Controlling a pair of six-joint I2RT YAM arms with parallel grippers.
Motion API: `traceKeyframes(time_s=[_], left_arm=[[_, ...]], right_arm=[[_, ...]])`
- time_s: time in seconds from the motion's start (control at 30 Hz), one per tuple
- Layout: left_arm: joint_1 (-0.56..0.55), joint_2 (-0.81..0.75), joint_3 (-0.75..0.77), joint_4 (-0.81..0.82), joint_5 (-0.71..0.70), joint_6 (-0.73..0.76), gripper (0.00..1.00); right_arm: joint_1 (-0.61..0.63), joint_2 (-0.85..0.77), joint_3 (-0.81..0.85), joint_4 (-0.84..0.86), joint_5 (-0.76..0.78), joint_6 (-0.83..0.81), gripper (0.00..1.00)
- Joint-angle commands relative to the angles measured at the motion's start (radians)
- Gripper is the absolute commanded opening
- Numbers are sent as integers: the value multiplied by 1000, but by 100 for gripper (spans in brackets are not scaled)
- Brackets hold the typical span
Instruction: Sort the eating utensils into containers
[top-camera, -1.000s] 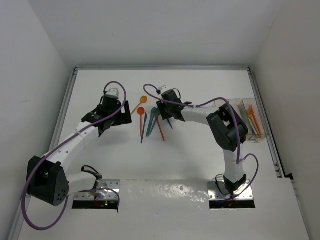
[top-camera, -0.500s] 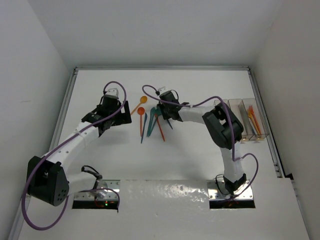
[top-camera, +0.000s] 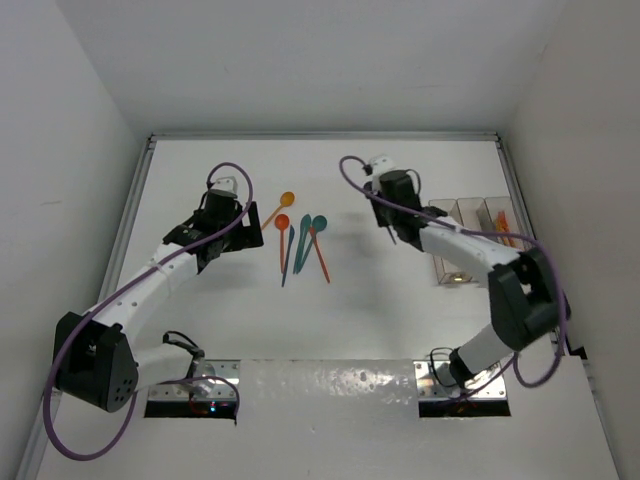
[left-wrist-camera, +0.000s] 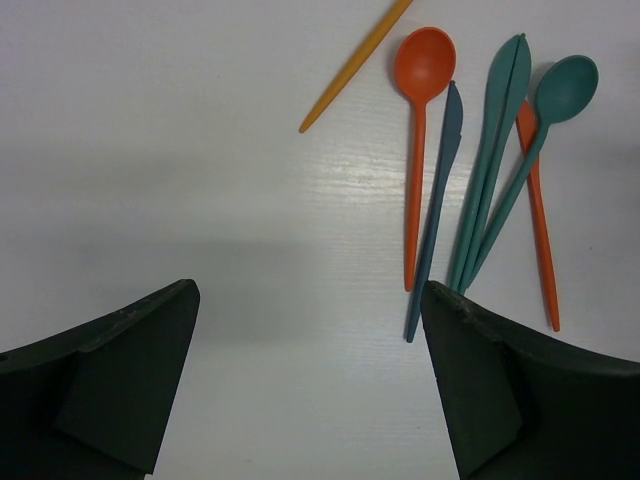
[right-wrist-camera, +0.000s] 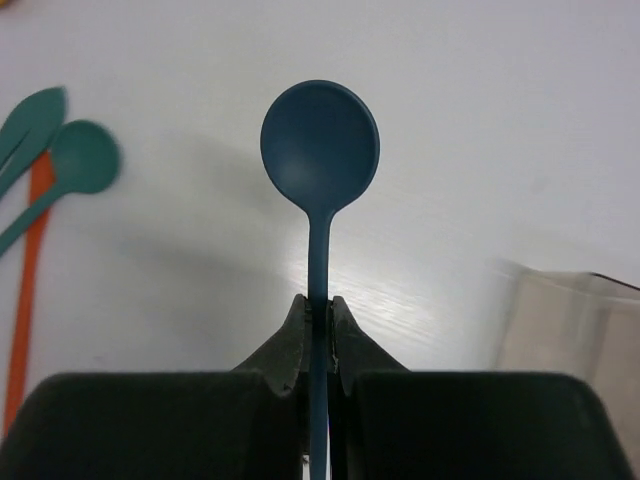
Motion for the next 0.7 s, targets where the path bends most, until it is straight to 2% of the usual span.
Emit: traceKeyframes(time_s=[0.0,0.17,0.37,0.57,0.67], left_arm=[[-5,-12,11,25,8,3,91],[-5,-11,9,30,27,3,91],[-5,-14,11,33,42,1,91],[-5,-12,8,41,56,3,91],[-5,-11,6,44,54,3,91]], right_arm=[[-110,-161,-87,-15,-3,-92,0],[-276,-333,-204,-36,-64,-221,0],[-573,-458,-303,-23,-185,-313,0],[-725,-426,-334,22,-233,-359,0],[-754,-386,-343,78,-244,-373,0]])
